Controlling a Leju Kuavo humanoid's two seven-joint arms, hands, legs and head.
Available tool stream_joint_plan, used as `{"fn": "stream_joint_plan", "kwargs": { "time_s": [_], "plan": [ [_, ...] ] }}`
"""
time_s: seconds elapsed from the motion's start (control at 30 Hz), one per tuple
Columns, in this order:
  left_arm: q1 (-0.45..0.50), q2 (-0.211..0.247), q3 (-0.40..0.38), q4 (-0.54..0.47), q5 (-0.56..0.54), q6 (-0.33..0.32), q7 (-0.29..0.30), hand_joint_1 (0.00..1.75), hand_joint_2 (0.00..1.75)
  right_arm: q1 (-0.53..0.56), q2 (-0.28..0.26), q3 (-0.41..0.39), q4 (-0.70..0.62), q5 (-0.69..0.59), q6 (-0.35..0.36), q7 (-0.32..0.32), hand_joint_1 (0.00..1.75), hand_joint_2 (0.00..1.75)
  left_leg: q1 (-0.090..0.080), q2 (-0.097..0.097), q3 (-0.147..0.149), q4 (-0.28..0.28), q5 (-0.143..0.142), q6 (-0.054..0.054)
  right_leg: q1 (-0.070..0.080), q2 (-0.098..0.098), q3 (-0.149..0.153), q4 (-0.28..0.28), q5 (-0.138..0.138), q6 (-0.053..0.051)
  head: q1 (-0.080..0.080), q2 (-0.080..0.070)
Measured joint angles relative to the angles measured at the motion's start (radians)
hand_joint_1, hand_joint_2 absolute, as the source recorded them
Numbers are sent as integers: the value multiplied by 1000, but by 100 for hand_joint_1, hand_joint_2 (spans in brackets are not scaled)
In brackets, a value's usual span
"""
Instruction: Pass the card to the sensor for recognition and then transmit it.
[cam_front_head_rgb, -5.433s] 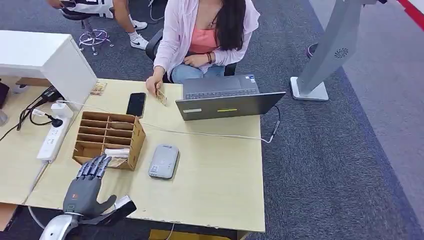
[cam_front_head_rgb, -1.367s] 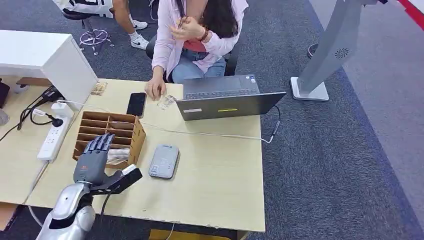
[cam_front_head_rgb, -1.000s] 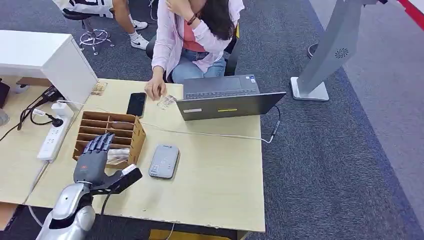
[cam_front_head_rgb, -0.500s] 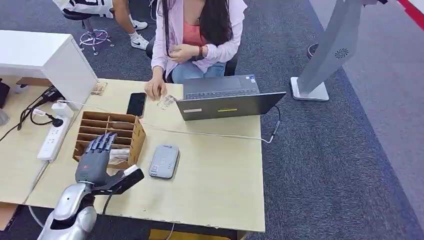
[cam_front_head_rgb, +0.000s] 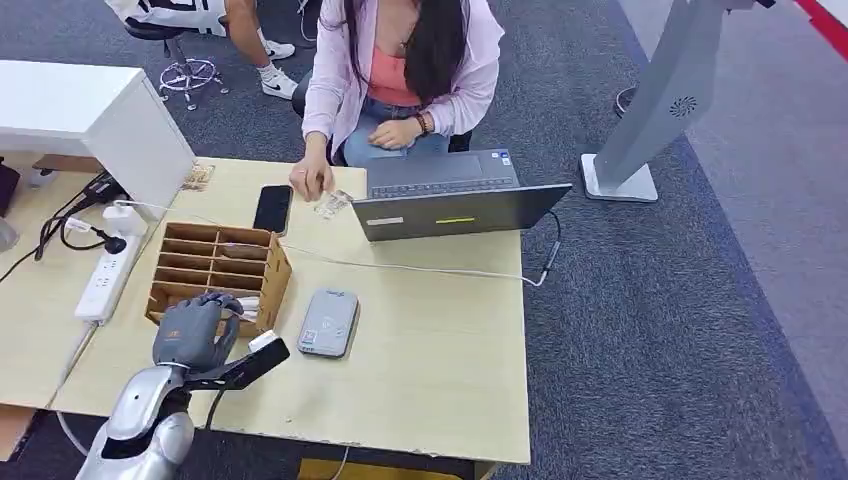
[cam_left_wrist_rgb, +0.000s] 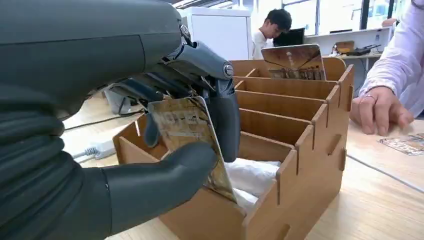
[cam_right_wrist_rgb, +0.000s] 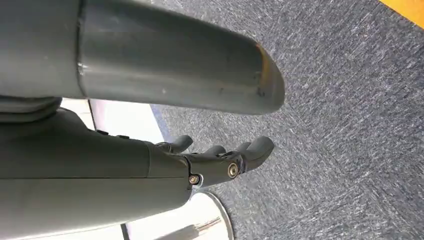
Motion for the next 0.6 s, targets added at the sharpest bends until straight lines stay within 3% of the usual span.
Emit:
{"fn": "stream_joint_plan", "kwargs": {
  "time_s": [0.6],
  "plan": [
    [-13, 1, 0, 0, 13, 2, 0, 175, 175, -1, 0, -15, 0, 17, 0, 0, 0, 0, 0, 0, 0, 0, 0, 0, 0, 0, 0, 0, 0, 0, 0, 0]
  ]
}}
